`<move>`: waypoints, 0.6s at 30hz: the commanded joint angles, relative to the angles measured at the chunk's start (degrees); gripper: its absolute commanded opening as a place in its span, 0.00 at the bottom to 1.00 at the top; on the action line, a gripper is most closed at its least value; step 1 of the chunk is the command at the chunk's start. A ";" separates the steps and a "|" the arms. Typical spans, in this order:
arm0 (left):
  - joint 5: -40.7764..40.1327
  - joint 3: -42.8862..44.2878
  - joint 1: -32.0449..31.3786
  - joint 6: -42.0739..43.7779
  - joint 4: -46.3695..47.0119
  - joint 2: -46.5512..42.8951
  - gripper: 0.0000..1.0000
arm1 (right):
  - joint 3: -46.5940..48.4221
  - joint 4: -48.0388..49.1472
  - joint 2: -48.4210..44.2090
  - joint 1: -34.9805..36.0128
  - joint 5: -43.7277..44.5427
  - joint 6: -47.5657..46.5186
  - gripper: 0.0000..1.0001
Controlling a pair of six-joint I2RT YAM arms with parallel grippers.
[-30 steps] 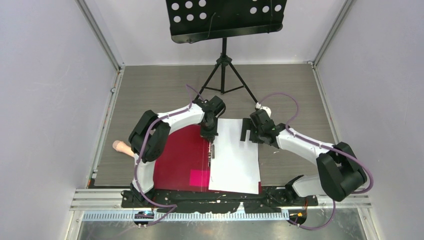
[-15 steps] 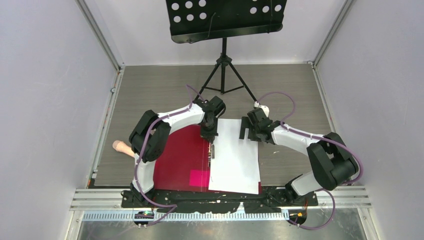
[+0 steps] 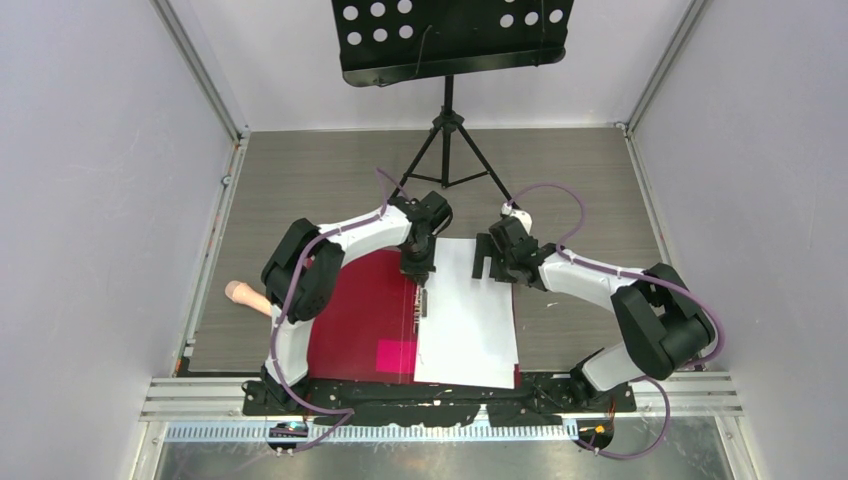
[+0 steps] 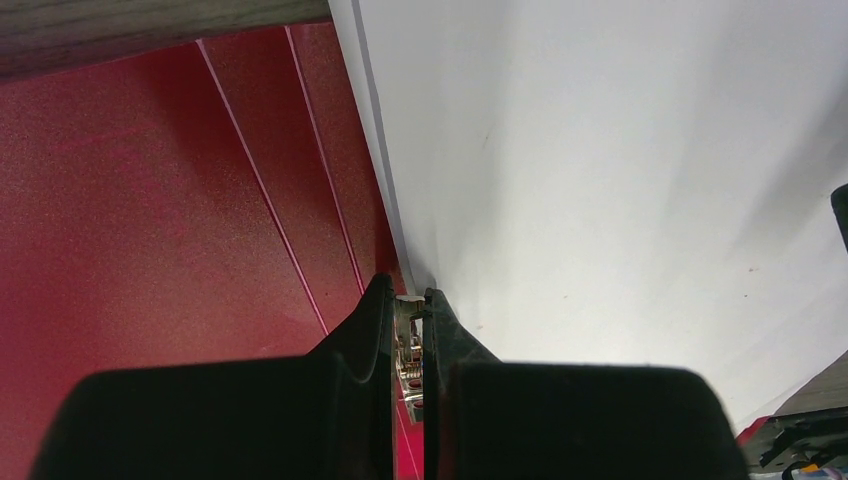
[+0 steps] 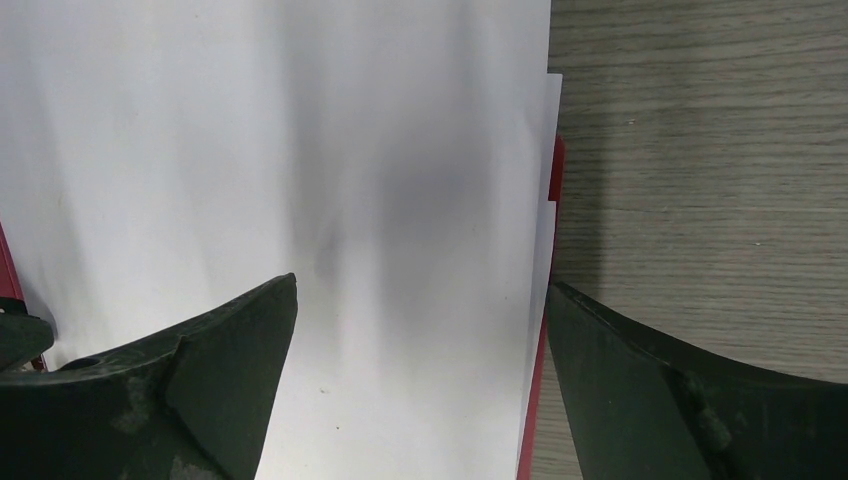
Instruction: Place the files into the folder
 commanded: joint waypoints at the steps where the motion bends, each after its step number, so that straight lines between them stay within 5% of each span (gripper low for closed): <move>1: -0.79 2.17 -0.33 1.94 -0.18 -0.24 0.00 | 0.38 -0.59 -2.94 0.74 0.76 1.19 0.99; 4: -3.53 2.35 -0.25 2.90 -0.83 -1.24 0.13 | 0.32 -1.53 -4.92 0.76 1.35 0.88 1.00; 9: -6.66 4.36 0.22 4.46 -2.86 -2.65 0.56 | 1.88 -3.84 -6.71 0.75 1.40 0.03 1.00; 12: -9.05 7.10 0.53 5.84 -5.19 -3.27 0.74 | 3.40 -4.83 -7.05 0.62 1.51 -0.51 0.99; 18: -13.49 7.65 0.29 8.53 -9.42 -9.90 0.77 | 9.54 -6.49 -5.07 0.50 2.71 -4.52 0.99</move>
